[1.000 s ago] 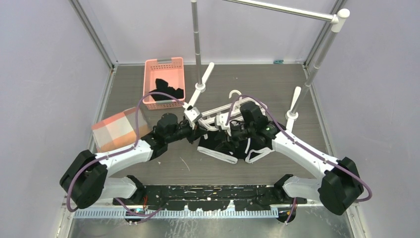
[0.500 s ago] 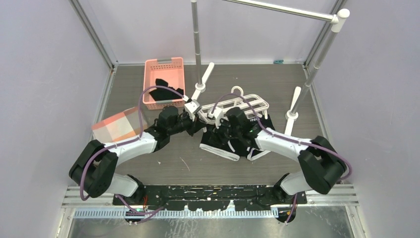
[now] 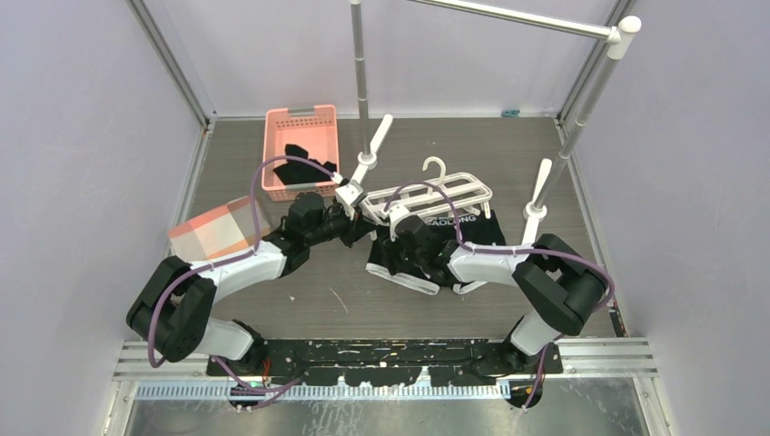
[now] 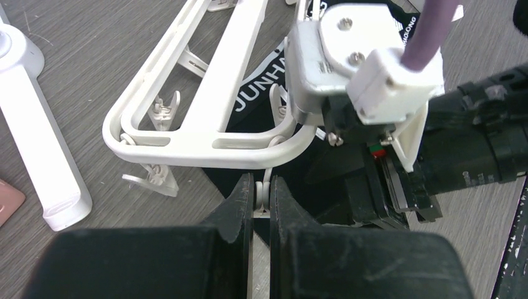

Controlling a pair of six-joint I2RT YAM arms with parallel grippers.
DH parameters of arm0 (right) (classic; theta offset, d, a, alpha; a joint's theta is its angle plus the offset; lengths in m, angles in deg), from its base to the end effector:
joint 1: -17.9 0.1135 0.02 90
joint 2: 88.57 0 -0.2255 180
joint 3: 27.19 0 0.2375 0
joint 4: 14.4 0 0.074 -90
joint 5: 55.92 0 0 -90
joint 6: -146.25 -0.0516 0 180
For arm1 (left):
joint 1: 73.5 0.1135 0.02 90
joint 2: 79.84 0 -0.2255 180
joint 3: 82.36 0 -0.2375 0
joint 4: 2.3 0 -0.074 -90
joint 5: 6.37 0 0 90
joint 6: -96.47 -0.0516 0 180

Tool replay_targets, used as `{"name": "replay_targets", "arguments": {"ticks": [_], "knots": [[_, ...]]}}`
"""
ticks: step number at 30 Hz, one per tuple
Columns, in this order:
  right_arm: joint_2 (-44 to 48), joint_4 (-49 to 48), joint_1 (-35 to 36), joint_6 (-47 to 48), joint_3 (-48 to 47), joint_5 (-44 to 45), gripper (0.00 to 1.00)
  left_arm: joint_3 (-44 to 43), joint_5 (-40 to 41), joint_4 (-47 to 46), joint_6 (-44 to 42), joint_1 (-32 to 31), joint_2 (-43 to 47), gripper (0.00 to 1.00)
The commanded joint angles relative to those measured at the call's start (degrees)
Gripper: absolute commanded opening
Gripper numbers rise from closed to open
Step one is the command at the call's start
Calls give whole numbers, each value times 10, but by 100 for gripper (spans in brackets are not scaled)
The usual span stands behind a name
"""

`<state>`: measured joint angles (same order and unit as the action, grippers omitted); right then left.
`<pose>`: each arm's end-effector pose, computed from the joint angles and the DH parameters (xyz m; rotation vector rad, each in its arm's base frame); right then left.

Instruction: Clip the underwear to the hanger

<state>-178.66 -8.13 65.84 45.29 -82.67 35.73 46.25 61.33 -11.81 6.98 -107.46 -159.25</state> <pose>0.2093 0.2297 0.1219 -0.7260 2.2195 0.4954 0.2409 -0.1859 0.1849 0.8155 1.7650 -0.7729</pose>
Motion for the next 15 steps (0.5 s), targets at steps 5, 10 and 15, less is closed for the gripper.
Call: {"name": "replay_targets", "arguments": {"ticks": [5, 10, 15], "knots": [[22, -1, 48, -88, 48, 49, 51, -21, -5, -52, -9, 10, 12, 0], [71, 29, 72, -117, 80, 40, 51, -20, -7, -51, -9, 11, 13, 0], [121, 79, 110, -133, 95, 28, 51, -19, -5, -51, -9, 11, 13, 0]]}}
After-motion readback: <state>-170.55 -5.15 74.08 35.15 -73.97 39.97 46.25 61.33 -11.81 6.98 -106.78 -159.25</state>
